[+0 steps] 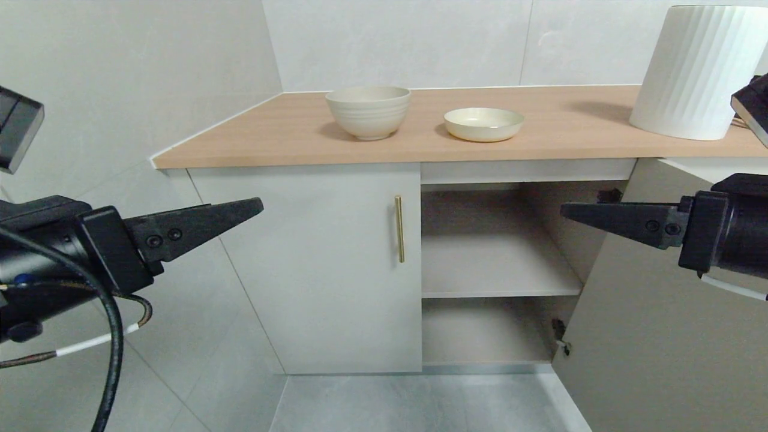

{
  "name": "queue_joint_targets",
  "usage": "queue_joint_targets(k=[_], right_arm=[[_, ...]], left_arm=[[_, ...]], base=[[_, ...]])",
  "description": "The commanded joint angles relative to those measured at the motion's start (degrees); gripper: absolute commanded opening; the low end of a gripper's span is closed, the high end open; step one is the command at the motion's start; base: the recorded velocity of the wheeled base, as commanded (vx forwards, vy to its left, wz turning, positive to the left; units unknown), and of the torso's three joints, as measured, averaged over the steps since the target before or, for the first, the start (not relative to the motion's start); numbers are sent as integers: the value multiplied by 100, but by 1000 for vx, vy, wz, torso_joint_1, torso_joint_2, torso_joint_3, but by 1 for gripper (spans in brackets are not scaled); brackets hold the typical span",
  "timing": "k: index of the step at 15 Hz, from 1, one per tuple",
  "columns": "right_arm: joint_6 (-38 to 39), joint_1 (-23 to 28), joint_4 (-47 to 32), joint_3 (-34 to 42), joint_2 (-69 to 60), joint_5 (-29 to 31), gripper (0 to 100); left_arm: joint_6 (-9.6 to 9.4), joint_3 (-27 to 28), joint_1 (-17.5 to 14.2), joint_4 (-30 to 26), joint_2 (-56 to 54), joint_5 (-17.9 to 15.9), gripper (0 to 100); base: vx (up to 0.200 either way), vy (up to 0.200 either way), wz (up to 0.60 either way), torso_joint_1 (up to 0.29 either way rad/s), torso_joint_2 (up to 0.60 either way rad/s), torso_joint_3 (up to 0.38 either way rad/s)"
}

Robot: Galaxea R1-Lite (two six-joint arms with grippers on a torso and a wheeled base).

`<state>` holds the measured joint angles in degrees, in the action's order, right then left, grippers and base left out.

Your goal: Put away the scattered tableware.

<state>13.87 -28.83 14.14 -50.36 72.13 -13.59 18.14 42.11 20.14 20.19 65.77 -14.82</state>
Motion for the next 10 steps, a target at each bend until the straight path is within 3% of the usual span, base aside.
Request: queue_joint_targets(k=[1, 2, 10], right_arm=[[-7, 0, 1, 0, -76, -3, 100], [-7, 0, -8, 0, -94, -3, 100], [-7, -9, -52, 26, -191, -38, 100]], left_arm=[[-12, 26, -1, -6, -73, -3, 100], [-21, 26, -1, -32, -90, -12, 100], [-21, 96, -1, -76, -82, -12, 100]], base=[[0, 0, 0, 0, 0, 0], [0, 0, 0, 0, 0, 0], [200, 0, 0, 5, 4, 4]])
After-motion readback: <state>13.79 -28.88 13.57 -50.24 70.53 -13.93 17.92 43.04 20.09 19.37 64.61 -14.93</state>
